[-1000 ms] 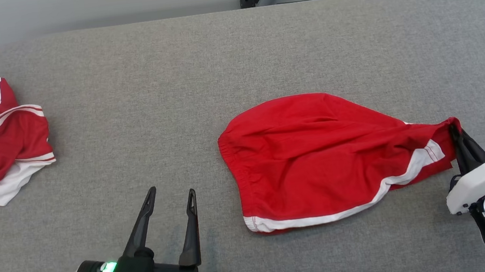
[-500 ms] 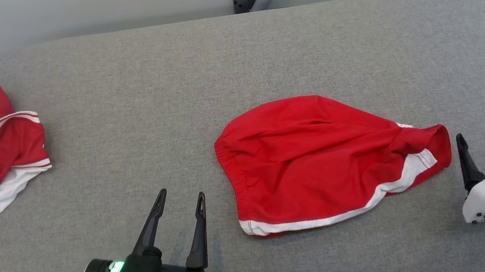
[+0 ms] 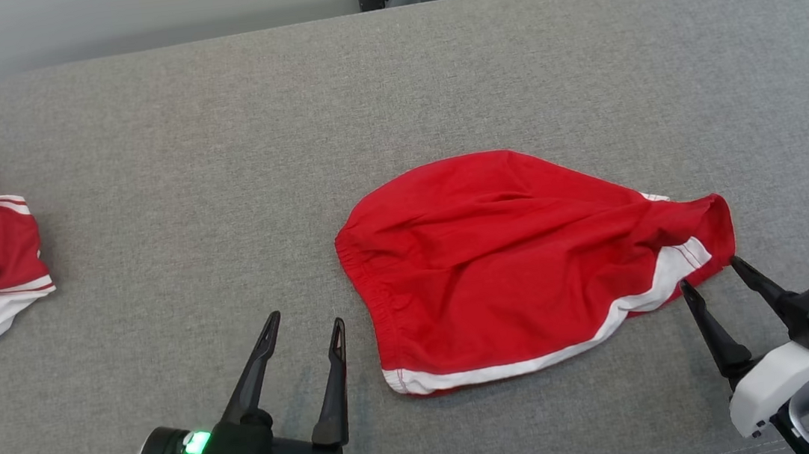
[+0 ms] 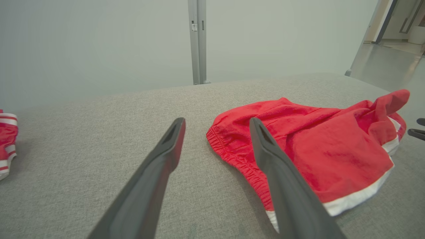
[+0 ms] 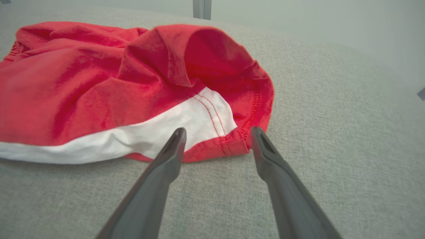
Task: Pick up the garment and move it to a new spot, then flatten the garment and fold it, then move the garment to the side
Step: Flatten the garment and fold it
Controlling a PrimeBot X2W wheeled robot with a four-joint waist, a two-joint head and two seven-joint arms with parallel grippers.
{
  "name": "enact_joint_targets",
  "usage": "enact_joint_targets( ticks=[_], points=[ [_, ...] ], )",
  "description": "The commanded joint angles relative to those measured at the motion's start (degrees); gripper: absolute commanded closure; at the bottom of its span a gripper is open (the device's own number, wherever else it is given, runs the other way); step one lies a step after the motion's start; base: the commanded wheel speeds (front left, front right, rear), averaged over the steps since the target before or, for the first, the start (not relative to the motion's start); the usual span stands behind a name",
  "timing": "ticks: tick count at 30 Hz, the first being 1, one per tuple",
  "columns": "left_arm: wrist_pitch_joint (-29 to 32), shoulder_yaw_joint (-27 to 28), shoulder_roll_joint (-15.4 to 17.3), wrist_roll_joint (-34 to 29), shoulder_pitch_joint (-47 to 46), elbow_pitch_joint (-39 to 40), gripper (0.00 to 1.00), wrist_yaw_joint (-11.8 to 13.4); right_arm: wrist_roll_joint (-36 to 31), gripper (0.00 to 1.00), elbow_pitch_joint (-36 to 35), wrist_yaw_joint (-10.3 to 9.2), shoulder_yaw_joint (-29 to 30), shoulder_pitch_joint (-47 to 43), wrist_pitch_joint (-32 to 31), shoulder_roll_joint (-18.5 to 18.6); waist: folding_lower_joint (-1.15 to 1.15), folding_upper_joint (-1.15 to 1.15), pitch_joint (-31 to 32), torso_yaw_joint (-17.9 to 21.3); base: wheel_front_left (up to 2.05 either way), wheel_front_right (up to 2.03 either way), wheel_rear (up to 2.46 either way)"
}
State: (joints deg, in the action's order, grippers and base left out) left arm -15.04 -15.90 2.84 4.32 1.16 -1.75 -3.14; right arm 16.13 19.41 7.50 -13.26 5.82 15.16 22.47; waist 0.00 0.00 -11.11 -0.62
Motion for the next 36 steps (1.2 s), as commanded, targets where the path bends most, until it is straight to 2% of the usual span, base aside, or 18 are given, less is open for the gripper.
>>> enact_joint_targets(
  ticks=[1, 12, 13, 15, 17, 18, 22, 27, 33, 36],
  points=[
    [-0.1, 0.1, 0.1, -0.4, -1.0, 0.0, 0.0, -0.4, 0.4, 0.0, 0.8, -0.02, -1.0, 1.5, 0.1, 0.9, 0.0, 0.0, -0.1, -0.4, 0.0, 0.0, 0.0],
    [-0.1, -1.4, 0.1, 0.1, -0.7, 0.3, 0.0, 0.7, 6.5, 0.0, 12.7, -0.03, -12.3, 12.0, -1.3, 7.0, 0.0, 0.0, -0.2, -3.9, 0.0, 0.0, 0.0],
    [-0.1, -1.5, 0.1, 0.3, -0.6, 0.3, 0.0, 0.8, 7.2, 0.05, 13.3, -0.03, -13.0, 12.6, -1.2, 7.2, 0.0, 0.0, -0.1, -4.2, 0.0, 0.0, 0.0],
    [-0.1, -1.6, 0.1, 0.6, -0.4, 0.3, 0.0, 1.2, 8.2, 0.59, 13.9, -0.02, -14.5, 13.3, -1.0, 7.7, 0.0, 0.0, -0.1, -4.5, 0.0, 0.0, 0.0],
    [-0.1, -1.7, 0.1, 0.8, -0.3, 0.2, 0.0, 1.2, 9.2, 0.78, 14.5, -0.03, -15.8, 13.9, -0.8, 8.2, 0.0, 0.0, -0.2, -4.7, 0.0, 0.0, 0.0],
    [-0.1, -1.7, 0.1, 0.8, -0.3, 0.2, 0.0, 1.3, 9.5, 1.0, 14.7, -0.03, -16.6, 14.1, -0.8, 8.5, 0.0, 0.0, -0.2, -4.8, 0.0, 0.0, 0.0],
    [-0.1, -1.8, 0.1, 0.9, -0.3, 0.1, 0.0, 1.6, 10.1, 1.0, 15.5, -0.03, -18.4, 15.0, -0.4, 9.6, 0.0, 0.0, -0.1, -4.8, 0.0, 0.0, 0.0],
    [-0.1, -1.5, 0.1, 0.7, -0.1, 0.1, 0.0, 1.7, 10.0, 1.0, 14.1, -0.03, -17.4, 14.2, 0.0, 10.5, 0.0, 0.0, 0.2, -4.4, 0.0, 0.0, 0.0],
    [-0.1, -0.8, 0.1, 0.2, 0.5, 0.4, 0.0, 1.1, 11.6, 1.0, 7.5, -0.03, -12.0, 9.7, 0.1, 11.9, 0.0, 0.0, 0.0, -2.9, 0.0, 0.0, 0.0],
    [-0.1, -1.1, 0.1, 1.1, 0.5, 0.2, 0.0, -0.5, 12.2, 1.0, 2.4, -0.03, -7.9, 6.1, 0.1, 12.2, 0.0, 0.0, -0.3, -2.2, 0.0, 0.0, 0.0]
  ],
)
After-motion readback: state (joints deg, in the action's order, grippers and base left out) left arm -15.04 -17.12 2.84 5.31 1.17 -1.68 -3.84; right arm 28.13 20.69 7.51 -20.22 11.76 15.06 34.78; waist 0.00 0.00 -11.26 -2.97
